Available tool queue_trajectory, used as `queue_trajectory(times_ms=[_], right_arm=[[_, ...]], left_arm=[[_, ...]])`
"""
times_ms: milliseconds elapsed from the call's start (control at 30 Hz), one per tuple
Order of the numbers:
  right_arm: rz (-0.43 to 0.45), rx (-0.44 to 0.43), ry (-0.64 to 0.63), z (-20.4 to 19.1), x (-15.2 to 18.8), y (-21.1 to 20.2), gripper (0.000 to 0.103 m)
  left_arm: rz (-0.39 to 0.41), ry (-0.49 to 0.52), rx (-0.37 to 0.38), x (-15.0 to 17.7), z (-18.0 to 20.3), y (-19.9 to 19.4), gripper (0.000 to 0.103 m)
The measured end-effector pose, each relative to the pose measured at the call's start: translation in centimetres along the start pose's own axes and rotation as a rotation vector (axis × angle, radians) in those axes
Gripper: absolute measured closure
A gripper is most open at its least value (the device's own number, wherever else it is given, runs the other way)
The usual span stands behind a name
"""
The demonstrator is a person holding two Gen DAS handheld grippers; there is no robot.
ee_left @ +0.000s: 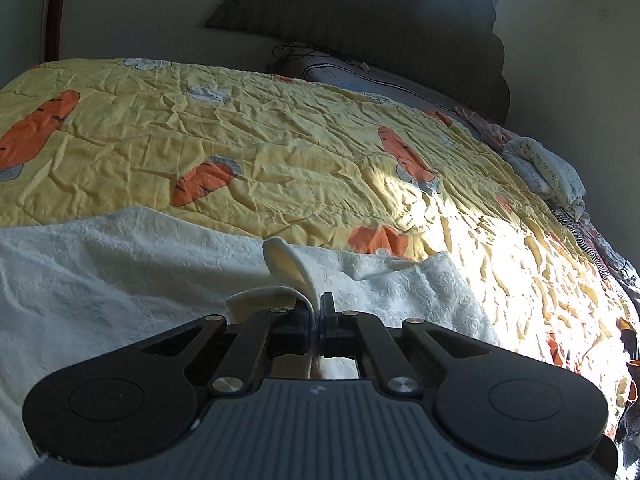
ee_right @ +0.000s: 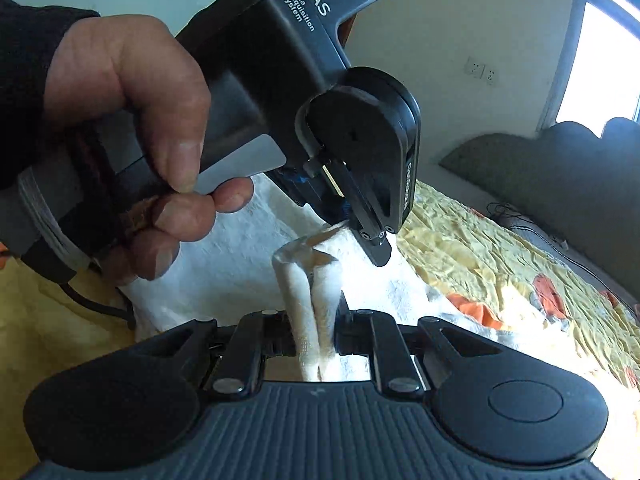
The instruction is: Fold towel
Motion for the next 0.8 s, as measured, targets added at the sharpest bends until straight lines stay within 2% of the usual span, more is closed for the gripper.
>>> queue_trajectory(times_ms=[100, 233, 267, 300, 333, 367, 400, 433, 467, 500, 600, 700, 767, 800], right_arm=[[-0.013, -0.043, 0.003, -0.8, -0.8, 2.6, 0.089], [-0.033, -0.060, -0.008, -1.8, -1.2, 3.8, 0.087], [-0.047, -0.061, 0.007, -0.9, -1.1, 4.7, 0.087], [-0.058, -0.071, 0.017, -0.9, -0.9, 4.9, 0.081], [-0.075, -0.077, 0.024, -0.4, -0.7, 5.6, 0.074], [-0.089, -0.063, 0.031, 0.2, -0.3, 5.5, 0.056], [-0.080, -0.048, 0.036, 0.6, -0.1, 4.9, 0.044], [-0.051, -0.057, 0.054, 1.1, -0.1, 3.9, 0.043], [-0.013, -0.084, 0.101, 1.9, 0.0, 2.4, 0.043], [0.021, -0.105, 0.159, 3.0, 0.3, 0.8, 0.043], [0.124, -0.124, 0.381, 7.9, 3.0, -4.8, 0.043], [0.105, -0.113, 0.637, 12.9, 7.7, -8.2, 0.043], [0.075, -0.128, 0.813, 15.0, 10.8, -9.4, 0.040], [0.069, -0.154, 0.896, 14.7, 11.9, -10.2, 0.040]], left_arm=[[-0.013, -0.019, -0.044, -0.1, -2.4, 0.3, 0.100], [-0.022, -0.071, -0.055, 0.2, -4.6, 0.5, 0.100], [-0.033, -0.080, -0.060, 0.5, -5.0, 0.7, 0.099], [-0.045, -0.084, -0.062, 0.8, -5.3, 1.1, 0.097], [-0.058, -0.086, -0.068, 1.2, -5.6, 1.5, 0.085], [-0.060, -0.091, -0.070, 1.4, -5.9, 1.7, 0.077], [-0.053, -0.111, -0.051, 1.5, -6.1, 1.6, 0.076], [-0.051, -0.139, -0.034, 1.3, -6.4, 1.4, 0.073], [-0.042, -0.169, -0.026, 1.1, -6.7, 0.9, 0.071], [-0.025, -0.187, -0.035, 0.8, -7.1, 0.1, 0.064], [0.033, -0.215, -0.039, 0.7, -7.8, -3.1, 0.062], [0.095, -0.236, 0.042, 1.3, -6.5, -6.4, 0.061], [0.107, -0.171, 0.093, 2.4, -4.1, -7.1, 0.060], [0.098, -0.132, 0.112, 3.2, -3.0, -6.9, 0.058]])
Point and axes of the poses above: each gripper's, at about its wrist camera, not at the fingertips, and y roughly the way its jaws point, z to its right, x to its underside, the point moved 9 cm from there along y, roughly the way its jaws point, and after that the axes turned 13 degrees about -y, right-handed, at the moved point
